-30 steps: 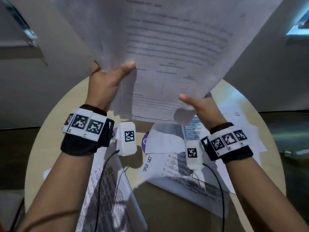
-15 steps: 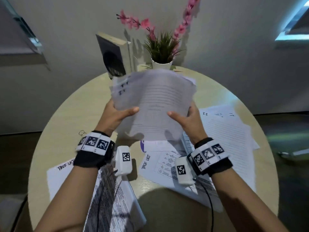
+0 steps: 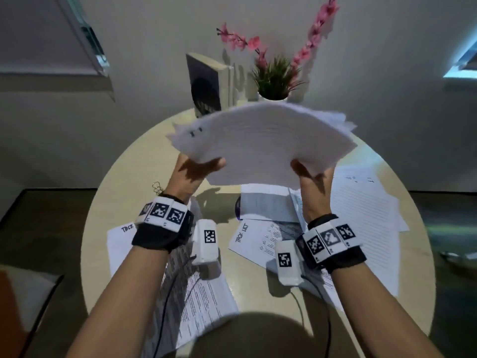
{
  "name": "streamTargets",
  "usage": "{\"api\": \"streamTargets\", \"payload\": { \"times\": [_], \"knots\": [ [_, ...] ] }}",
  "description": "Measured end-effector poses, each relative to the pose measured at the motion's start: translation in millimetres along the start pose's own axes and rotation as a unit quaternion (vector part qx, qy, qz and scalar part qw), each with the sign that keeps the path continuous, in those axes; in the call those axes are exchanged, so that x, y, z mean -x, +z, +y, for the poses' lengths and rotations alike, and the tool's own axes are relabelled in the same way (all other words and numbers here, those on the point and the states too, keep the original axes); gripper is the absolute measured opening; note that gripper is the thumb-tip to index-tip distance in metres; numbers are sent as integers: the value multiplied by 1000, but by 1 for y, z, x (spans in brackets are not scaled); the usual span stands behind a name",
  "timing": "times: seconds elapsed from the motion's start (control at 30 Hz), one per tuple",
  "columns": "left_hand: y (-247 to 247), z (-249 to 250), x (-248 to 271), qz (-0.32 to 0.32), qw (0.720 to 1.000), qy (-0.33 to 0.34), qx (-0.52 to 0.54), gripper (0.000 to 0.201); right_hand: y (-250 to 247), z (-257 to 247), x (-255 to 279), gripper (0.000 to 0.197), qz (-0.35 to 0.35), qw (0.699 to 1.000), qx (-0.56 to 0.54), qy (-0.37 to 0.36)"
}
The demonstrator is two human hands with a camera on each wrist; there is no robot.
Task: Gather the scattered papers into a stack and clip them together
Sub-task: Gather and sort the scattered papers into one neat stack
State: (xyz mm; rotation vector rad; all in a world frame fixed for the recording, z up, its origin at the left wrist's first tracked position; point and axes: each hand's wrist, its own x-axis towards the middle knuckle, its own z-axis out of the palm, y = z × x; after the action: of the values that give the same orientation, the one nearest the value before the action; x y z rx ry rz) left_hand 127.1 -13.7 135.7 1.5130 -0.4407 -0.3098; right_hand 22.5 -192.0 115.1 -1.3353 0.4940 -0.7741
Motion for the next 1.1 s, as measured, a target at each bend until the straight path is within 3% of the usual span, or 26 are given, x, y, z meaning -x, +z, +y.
{"api": "streamTargets", "payload": {
  "times": [0.1, 0.2, 0.3, 0.37, 0.47, 0.53, 0.67, 0.73, 0.77, 0.83, 0.9, 0.97, 1.07, 1.1],
  "knots": [
    [5, -20, 12, -42, 996, -57, -55, 56, -1, 14, 15, 45, 25, 995, 39, 87],
    [15, -20, 12, -10, 997, -40, -70, 42, 6, 9, 23, 44, 14, 996, 54, 69],
    [16, 9, 13, 49, 997, -17, -60, 33, 16, -4, 19, 44, 41, 998, 38, 33],
    [4, 27, 14, 102, 994, -1, -28, 25, 20, -5, 16, 33, 49, 997, 52, 4],
    [-30, 28, 17, 231, 973, -16, -12, 33, 30, 4, 32, 17, -21, 989, 149, 7],
    [-59, 9, 25, 283, 954, -81, -64, 27, 38, 15, 55, 14, -92, 973, 208, 29],
    [-107, -51, 59, 313, 900, -248, -173, 34, 47, 48, 104, 10, -206, 928, 276, 139],
    [-120, -81, 76, 290, 861, -333, -252, 38, 47, 74, 119, 9, -231, 896, 338, 170],
    [-123, -93, 85, 263, 841, -375, -287, 41, 49, 85, 126, 8, -246, 868, 395, 173],
    [-124, -115, 100, 229, 802, -446, -324, 46, 53, 107, 139, 24, -287, 779, 531, 168],
    [-117, -127, 111, 249, 784, -479, -305, 56, 59, 117, 151, 39, -317, 715, 604, 153],
    [-106, -130, 115, 303, 782, -474, -268, 66, 65, 118, 157, 38, -353, 709, 591, 152],
    [-96, -128, 113, 362, 780, -462, -219, 78, 61, 117, 146, 17, -388, 720, 552, 163],
    [-93, -125, 110, 371, 772, -464, -226, 81, 56, 115, 136, 18, -385, 723, 552, 157]
  ]
}}
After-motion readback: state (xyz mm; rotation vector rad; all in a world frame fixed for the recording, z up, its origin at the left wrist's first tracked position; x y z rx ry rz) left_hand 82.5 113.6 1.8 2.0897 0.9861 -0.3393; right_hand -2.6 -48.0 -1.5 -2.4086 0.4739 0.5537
